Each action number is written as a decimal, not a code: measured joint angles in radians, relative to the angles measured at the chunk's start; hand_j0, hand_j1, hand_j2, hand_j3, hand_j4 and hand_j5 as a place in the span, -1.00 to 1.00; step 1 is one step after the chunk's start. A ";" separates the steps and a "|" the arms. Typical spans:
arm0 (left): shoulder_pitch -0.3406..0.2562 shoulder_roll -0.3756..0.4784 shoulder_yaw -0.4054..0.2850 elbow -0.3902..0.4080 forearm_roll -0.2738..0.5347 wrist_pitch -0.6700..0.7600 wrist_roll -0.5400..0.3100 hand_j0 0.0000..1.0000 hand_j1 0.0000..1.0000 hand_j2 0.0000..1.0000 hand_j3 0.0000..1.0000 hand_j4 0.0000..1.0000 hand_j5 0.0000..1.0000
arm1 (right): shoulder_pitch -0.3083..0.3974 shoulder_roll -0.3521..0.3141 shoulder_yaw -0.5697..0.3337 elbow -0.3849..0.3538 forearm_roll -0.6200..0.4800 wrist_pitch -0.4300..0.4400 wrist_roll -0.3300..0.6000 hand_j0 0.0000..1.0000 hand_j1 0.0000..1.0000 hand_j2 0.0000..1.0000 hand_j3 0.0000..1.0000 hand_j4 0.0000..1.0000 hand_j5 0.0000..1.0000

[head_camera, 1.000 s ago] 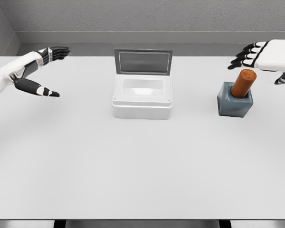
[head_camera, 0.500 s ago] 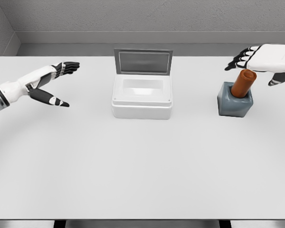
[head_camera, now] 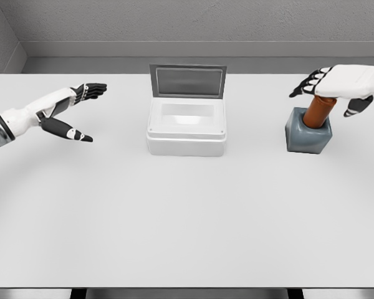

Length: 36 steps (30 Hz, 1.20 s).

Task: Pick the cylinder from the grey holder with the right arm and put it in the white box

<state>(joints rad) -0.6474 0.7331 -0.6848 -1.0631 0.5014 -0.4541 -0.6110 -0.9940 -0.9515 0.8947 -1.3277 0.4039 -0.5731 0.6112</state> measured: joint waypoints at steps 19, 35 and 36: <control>-0.002 -0.002 0.000 -0.001 -0.001 -0.001 0.000 1.00 1.00 1.00 1.00 1.00 1.00 | -0.008 0.015 0.038 0.027 0.002 0.012 0.000 1.00 1.00 1.00 1.00 1.00 1.00; -0.002 -0.002 0.000 -0.001 -0.001 0.000 0.000 1.00 1.00 1.00 1.00 1.00 1.00 | -0.017 0.013 0.039 0.028 -0.010 -0.027 0.000 -0.64 -0.64 -0.64 -0.64 -0.64 -0.64; -0.002 -0.002 0.000 -0.001 -0.001 0.000 0.000 1.00 1.00 1.00 1.00 1.00 1.00 | -0.017 0.012 0.038 0.028 -0.011 -0.031 0.000 -0.64 -0.64 -0.64 -0.64 -0.64 -0.64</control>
<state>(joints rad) -0.6489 0.7309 -0.6851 -1.0640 0.5007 -0.4541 -0.6110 -1.0109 -0.9396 0.9330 -1.2993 0.3932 -0.6040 0.6113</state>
